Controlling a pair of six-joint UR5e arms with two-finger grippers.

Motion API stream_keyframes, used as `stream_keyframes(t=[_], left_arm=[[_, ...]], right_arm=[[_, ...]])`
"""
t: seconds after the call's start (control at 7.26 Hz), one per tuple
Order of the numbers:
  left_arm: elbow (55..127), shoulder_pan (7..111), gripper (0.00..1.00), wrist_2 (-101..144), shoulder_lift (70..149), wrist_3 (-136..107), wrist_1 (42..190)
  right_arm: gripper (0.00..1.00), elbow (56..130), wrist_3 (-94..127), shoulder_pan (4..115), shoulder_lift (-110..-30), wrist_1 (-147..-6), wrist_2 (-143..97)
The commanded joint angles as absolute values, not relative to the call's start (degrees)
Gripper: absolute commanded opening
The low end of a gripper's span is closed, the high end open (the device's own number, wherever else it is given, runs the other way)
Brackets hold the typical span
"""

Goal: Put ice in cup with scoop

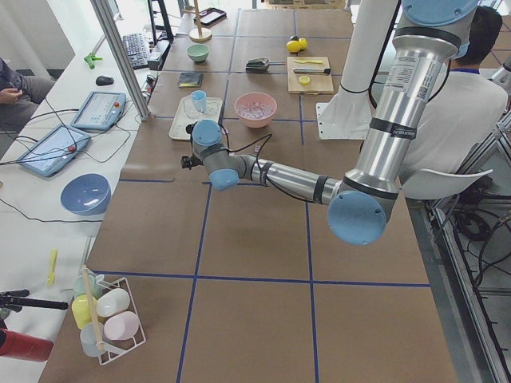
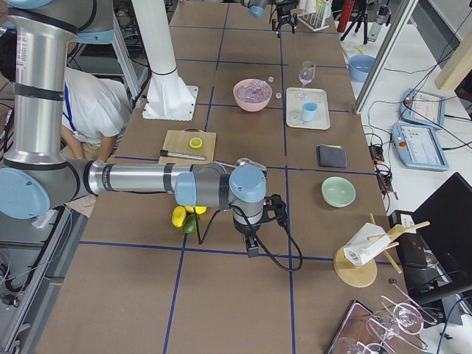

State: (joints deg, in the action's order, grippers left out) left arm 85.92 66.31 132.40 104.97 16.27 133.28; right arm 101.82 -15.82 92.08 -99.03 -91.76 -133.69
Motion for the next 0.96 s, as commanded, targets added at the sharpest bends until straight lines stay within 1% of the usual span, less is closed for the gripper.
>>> stream_keyframes(t=[0.0,0.28,0.41,0.55,0.69,0.83], left_arm=[[87.36,76.16,1.0,132.19,103.37,22.33,113.29],[87.1,85.82,1.0,132.62,101.95,18.23,101.49],[87.1,88.31,1.0,132.19,102.13,16.02,96.9],[87.19,89.11,1.0,132.45,101.61,15.47,90.42],[87.27,89.12,1.0,132.28,101.6,15.47,80.95],[87.97,90.69,1.0,132.1,100.82,15.47,80.16]], right_arm=[[1.0,101.69,-15.82,92.11,-99.14,-91.76,-133.59],[1.0,101.43,-15.82,92.11,-99.14,-91.76,-133.51],[1.0,100.82,-15.73,92.11,-99.23,-91.67,-133.59],[1.0,100.81,-15.73,92.11,-99.14,-91.67,-133.59],[1.0,100.98,-15.65,92.11,-99.14,-91.67,-133.59],[1.0,101.25,-15.64,92.11,-99.14,-91.67,-133.59]])
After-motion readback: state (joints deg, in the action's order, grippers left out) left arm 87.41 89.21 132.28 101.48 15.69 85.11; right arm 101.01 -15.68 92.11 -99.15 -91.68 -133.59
